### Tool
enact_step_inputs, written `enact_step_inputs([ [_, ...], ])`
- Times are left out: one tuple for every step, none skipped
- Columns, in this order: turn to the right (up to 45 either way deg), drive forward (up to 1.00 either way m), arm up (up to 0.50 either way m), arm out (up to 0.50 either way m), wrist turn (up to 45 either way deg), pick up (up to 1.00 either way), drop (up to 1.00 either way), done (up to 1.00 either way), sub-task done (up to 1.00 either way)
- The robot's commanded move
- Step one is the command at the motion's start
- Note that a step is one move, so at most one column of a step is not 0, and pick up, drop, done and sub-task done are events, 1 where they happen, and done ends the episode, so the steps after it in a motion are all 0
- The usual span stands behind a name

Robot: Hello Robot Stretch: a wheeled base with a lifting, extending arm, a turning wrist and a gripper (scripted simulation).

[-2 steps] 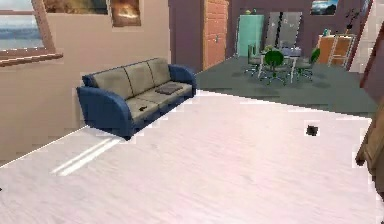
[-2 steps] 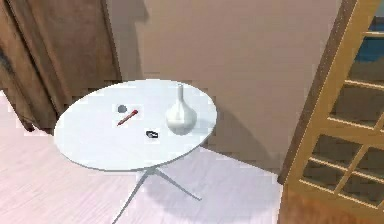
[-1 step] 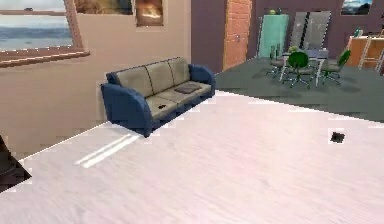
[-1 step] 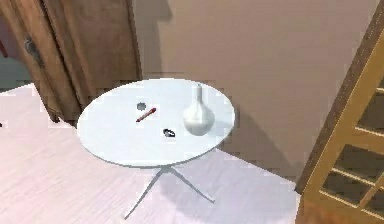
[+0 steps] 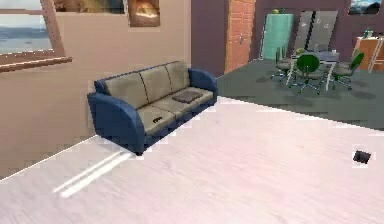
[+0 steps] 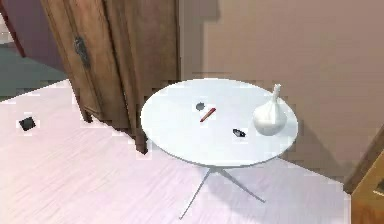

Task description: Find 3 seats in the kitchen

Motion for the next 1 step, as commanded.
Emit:
enact_step_inputs([
  [-36.0, 0.00, 0.00, 0.00, 0.0, 0.00, 0.00, 0.00, 0.00],
])
